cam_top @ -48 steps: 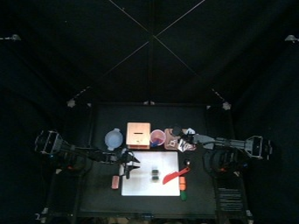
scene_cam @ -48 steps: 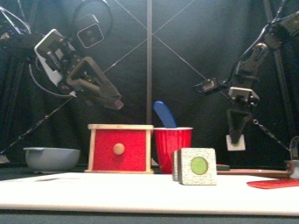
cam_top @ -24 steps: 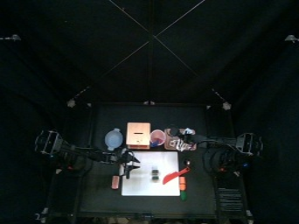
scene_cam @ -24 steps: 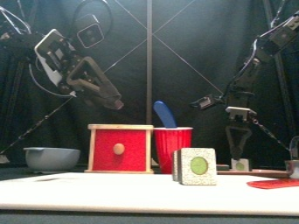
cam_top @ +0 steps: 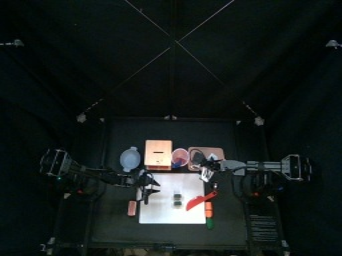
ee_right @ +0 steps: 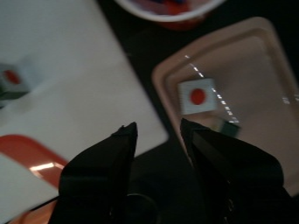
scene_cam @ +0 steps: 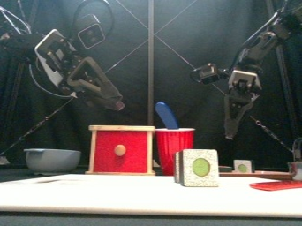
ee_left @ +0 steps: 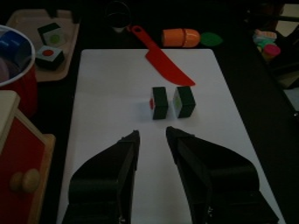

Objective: Place sushi on board then cut the sushi with the knife then place the pieces on the plate
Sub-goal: Place the 4 sushi pieces on the plate

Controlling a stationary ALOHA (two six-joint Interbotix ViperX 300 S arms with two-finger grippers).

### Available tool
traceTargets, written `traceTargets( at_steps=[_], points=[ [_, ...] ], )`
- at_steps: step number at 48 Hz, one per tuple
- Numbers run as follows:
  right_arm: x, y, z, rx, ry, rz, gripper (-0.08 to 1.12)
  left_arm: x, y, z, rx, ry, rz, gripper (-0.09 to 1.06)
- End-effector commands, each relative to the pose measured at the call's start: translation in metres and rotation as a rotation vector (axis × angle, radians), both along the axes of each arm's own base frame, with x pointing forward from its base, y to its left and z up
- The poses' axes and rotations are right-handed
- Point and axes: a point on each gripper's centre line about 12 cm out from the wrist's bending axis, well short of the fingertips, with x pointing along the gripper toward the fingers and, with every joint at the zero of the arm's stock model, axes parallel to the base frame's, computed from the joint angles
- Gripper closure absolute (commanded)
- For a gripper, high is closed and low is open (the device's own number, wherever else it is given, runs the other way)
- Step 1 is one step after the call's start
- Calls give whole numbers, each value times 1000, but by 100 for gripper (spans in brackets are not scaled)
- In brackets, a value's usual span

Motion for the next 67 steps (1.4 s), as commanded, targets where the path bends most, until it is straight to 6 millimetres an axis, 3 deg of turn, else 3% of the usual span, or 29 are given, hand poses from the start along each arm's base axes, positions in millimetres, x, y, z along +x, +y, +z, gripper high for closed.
traceTargets(
  at_steps=[1, 11, 26, 67],
  points=[
    [17, 24, 15, 29, -100, 67, 24, 4, 0, 11, -4, -41, 2, 24],
    [44, 64, 18, 65, -191, 180, 23, 5, 0, 13, -4, -47, 1, 24],
    [77, 95, 2, 52, -159, 284, 23, 5, -1, 13, -2, -46, -1, 24],
    [122, 104, -36, 23, -49, 311, 23, 3, 0, 10, -3, -37, 1, 24]
  ],
)
